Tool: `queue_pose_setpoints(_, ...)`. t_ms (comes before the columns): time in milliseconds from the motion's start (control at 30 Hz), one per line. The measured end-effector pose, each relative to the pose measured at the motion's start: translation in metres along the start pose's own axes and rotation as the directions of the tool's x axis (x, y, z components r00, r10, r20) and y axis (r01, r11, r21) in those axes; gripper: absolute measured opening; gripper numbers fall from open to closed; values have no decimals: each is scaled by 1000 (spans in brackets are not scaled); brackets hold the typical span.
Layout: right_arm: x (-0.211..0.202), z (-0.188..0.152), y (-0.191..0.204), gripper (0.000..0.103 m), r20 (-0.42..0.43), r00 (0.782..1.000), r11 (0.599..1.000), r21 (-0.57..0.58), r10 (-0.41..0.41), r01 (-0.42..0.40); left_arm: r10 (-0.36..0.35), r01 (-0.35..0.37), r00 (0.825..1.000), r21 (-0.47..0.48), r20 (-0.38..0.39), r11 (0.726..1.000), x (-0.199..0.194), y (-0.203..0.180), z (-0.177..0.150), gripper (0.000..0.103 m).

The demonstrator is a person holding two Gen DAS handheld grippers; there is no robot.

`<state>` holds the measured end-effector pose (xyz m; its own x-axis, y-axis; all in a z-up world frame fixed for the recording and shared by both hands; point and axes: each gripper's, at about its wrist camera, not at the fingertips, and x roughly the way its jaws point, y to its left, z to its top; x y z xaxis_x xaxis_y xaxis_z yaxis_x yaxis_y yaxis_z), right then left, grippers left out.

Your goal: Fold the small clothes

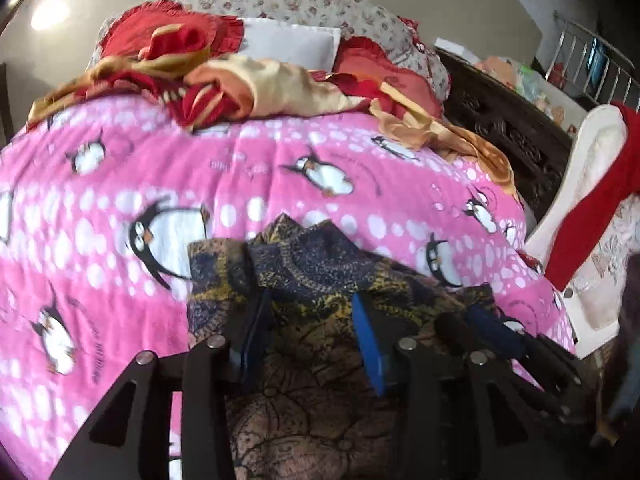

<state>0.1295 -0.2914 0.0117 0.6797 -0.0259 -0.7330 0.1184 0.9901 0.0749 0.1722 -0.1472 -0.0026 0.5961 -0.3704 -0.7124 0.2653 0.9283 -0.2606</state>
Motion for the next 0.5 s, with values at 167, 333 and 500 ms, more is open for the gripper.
queue_pose_setpoints(167,2,-2,-18,39,15,995,993,71,99,-99,12,-12,1000,13,12,1000,7,-2,-1,50)
queue_pose_setpoints(333,3,-1,-19,39,12,995,991,81,103,-104,3,-2,1000,25,-11,1000,18,-5,8,60)
queue_pose_setpoints(500,-6,1,-14,43,6,995,994,45,103,-103,-1,13,995,114,-102,993,-7,-11,30,74)
